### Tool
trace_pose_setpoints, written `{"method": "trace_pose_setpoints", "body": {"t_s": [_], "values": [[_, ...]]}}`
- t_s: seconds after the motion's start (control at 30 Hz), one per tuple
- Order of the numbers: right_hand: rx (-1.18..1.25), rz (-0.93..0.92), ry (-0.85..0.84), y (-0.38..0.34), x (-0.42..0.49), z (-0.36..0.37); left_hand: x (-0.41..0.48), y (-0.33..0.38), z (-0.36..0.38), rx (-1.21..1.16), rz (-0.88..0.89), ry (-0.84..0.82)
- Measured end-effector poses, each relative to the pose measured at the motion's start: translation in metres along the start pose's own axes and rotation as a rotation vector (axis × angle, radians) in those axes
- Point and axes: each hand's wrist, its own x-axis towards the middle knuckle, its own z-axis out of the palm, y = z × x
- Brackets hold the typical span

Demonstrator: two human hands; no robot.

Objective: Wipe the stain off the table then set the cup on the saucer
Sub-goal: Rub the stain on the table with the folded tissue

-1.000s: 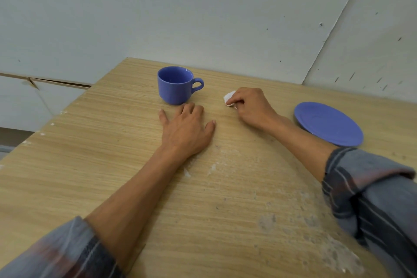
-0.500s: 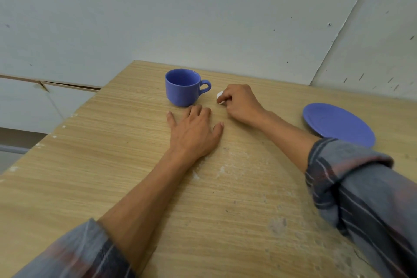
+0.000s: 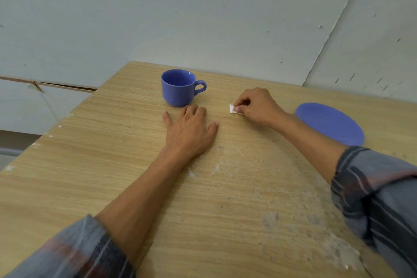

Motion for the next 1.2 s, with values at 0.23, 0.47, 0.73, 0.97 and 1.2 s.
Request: {"method": "trace_pose_setpoints", "body": {"t_s": [0.23,0.47,0.73,0.97,1.2], "values": [[-0.013,-0.015,-0.065,0.006,-0.009,-0.008,0.000,0.000,0.000,-0.007,0.000,0.000],[0.094,-0.084,-0.120,-0.029,-0.016,0.020,0.001,-0.001,0.001,0.010,0.015,0.022],[0.065,0.094,0.104,-0.007,-0.011,0.009,0.001,-0.002,0.001,0.013,0.024,0.004],[0.119,0.007,-0.073,-0.012,-0.010,0.006,0.002,-0.012,-0.005,0.025,0.087,-0.094],[0.126,-0.073,-0.109,-0.028,-0.013,0.022,0.000,-0.023,-0.010,0.030,0.133,-0.167]]}}
